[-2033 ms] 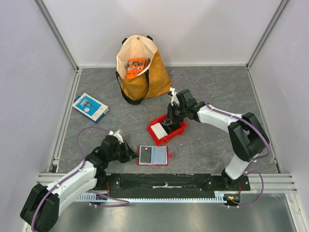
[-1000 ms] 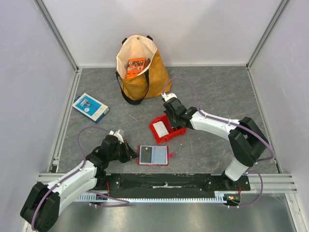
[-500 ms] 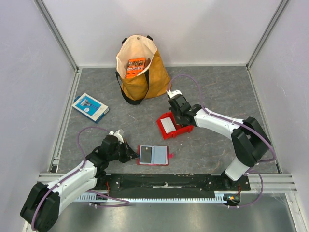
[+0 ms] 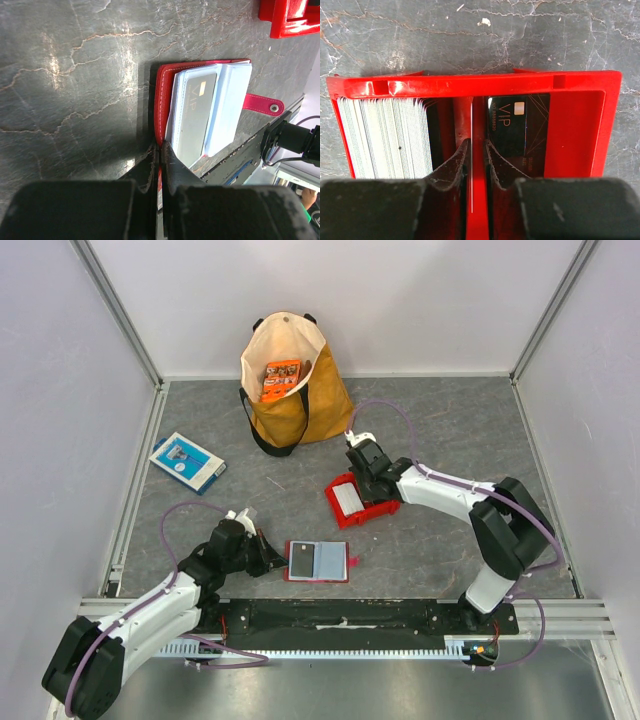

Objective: Put the credit cards into the card holder
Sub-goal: Pick up the credit card from the storage box.

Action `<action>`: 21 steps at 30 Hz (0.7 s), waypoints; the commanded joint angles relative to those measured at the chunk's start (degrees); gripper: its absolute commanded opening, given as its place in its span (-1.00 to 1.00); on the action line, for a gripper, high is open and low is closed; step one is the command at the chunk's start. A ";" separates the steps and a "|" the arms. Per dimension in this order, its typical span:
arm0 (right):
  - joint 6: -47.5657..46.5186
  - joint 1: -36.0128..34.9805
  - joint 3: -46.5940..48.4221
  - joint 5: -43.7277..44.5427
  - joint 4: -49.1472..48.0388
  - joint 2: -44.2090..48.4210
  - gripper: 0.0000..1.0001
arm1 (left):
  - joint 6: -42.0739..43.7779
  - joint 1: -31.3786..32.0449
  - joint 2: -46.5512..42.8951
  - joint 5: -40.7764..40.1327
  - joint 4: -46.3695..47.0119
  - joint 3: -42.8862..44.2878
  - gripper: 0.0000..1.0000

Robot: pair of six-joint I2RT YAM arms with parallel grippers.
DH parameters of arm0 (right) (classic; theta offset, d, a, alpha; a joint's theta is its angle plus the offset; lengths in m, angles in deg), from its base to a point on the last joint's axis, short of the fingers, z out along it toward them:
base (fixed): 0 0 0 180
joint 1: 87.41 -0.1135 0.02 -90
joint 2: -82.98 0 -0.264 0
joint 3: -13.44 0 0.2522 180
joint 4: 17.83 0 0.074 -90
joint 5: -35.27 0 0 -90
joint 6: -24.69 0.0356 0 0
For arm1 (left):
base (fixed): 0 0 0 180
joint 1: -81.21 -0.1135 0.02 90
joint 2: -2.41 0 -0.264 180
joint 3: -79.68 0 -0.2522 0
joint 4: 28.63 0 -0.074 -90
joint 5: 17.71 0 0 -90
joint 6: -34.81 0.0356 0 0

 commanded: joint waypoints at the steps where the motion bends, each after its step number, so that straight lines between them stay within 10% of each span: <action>1: 0.25 0.00 -0.17 -0.80 -0.40 -0.66 -0.48 | 0.26 0.10 0.46 0.48 1.02 0.56 -0.97; 7: 0.16 0.08 0.27 0.25 -0.49 0.83 -0.99 | 0.09 0.02 0.19 0.40 0.85 0.56 -0.97; 21: 3.30 -0.44 8.44 3.85 9.35 11.82 -1.00 | 0.52 0.02 1.42 0.57 1.11 1.27 -0.96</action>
